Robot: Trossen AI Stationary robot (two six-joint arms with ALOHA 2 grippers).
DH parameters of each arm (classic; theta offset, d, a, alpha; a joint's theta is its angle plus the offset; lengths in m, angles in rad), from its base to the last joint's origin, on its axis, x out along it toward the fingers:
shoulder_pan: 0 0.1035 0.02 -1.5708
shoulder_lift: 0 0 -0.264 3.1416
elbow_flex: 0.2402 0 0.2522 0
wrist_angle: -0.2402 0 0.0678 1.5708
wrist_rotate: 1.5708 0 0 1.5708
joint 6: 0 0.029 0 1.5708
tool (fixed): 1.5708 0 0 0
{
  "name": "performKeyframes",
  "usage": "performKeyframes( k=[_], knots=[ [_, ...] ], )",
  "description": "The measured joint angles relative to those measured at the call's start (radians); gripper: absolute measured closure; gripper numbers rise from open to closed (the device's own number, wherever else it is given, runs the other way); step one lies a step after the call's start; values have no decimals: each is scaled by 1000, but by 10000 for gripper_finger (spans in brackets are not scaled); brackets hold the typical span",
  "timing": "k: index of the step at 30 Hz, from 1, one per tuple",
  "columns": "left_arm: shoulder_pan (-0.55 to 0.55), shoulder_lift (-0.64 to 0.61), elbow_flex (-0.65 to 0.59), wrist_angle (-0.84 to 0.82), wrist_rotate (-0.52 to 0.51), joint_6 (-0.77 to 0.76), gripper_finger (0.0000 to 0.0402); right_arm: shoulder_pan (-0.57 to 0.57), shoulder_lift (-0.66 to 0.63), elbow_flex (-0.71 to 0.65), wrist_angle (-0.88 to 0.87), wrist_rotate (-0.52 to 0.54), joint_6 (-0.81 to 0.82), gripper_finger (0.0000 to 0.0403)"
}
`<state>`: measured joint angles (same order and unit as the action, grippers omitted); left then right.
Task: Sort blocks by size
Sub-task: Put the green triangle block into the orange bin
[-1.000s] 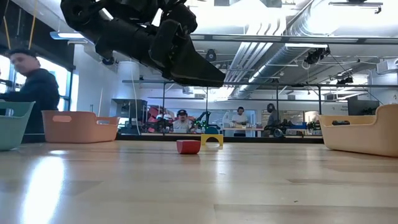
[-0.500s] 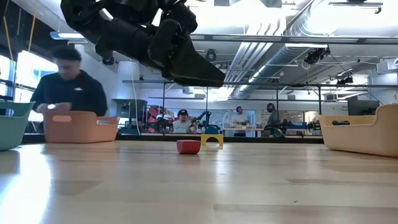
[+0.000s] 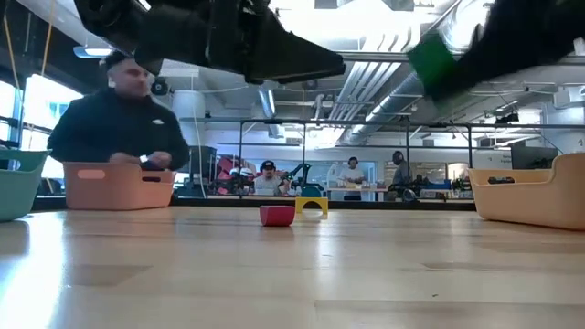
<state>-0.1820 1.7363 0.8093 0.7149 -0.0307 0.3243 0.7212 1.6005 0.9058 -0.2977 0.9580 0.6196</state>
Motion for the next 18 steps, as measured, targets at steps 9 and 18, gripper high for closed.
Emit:
performKeyframes(
  k=[9, 18],
  knots=[
    [-51, 0, 0, 65, 2, 90, 158, -110, 52, 0, 437, -18, -457, 308],
    [-51, 0, 0, 142, 66, -17, 176, -175, 55, 1, 561, -129, -595, 306]
  ],
)
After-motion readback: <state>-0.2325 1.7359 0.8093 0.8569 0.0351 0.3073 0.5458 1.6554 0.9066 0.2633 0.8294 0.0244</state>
